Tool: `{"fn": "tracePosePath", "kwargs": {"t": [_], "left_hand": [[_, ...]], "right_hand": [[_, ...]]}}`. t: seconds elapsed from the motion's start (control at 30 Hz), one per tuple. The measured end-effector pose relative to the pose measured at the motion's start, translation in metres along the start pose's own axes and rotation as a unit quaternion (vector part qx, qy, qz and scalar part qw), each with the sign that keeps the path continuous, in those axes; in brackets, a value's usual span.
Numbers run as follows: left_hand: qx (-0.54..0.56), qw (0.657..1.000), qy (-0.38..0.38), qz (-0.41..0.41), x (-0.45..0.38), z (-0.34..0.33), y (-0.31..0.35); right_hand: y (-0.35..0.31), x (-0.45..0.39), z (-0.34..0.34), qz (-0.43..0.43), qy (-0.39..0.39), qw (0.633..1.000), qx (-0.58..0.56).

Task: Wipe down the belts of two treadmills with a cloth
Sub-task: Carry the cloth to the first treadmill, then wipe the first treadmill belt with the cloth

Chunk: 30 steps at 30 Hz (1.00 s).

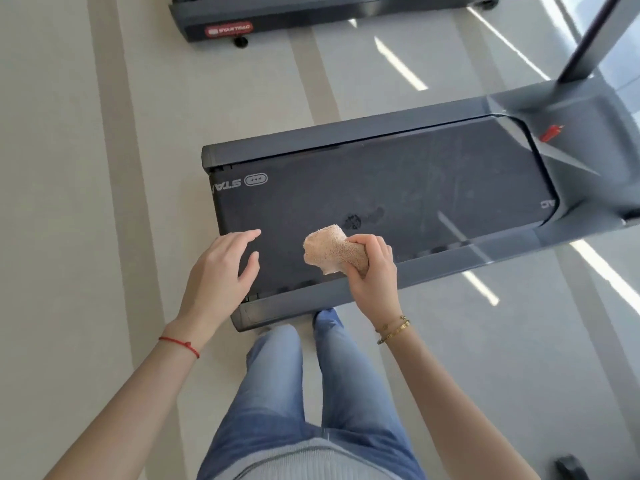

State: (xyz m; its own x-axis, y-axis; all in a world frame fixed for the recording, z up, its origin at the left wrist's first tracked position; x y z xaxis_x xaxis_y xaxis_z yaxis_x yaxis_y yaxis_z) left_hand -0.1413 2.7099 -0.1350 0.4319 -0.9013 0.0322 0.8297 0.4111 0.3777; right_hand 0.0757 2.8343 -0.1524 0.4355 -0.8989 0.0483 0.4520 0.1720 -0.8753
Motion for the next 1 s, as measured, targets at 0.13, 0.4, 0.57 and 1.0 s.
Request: {"fn": "tracePosePath", "kwargs": {"t": [0.13,0.4,0.57,1.0], "left_hand": [[-0.003,0.999,0.0,0.034,-0.028,-0.051,-0.007],[-0.043,0.997,0.004,0.06,-0.093,-0.179,-0.077],[-0.061,0.994,0.027,0.091,-0.114,-0.28,-0.15],[-0.115,0.987,0.065,0.096,-0.119,-0.511,-0.293]], "right_hand": [[0.048,-0.055,-0.016,-0.002,-0.053,0.999,0.012],[0.155,-0.157,-0.122,-0.005,-0.122,0.991,-0.056],[0.238,-0.198,-0.224,0.004,-0.152,0.983,-0.105],[0.448,-0.24,-0.371,0.137,-0.178,0.974,-0.013]]}}
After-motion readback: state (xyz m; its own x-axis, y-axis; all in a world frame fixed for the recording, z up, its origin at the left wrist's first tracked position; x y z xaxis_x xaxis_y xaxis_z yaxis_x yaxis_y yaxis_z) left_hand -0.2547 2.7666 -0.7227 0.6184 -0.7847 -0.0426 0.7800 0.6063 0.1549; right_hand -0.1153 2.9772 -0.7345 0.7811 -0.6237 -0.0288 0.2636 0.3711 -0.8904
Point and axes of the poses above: each hand's wrist, its own x-axis away from the middle knuckle, its own z-axis out of the back of the hand, y = z × x, the point moved 9 cm from there along -x, towards the middle knuckle, and after that the axes turned 11 degrees about -x, right-handed, at the moved point
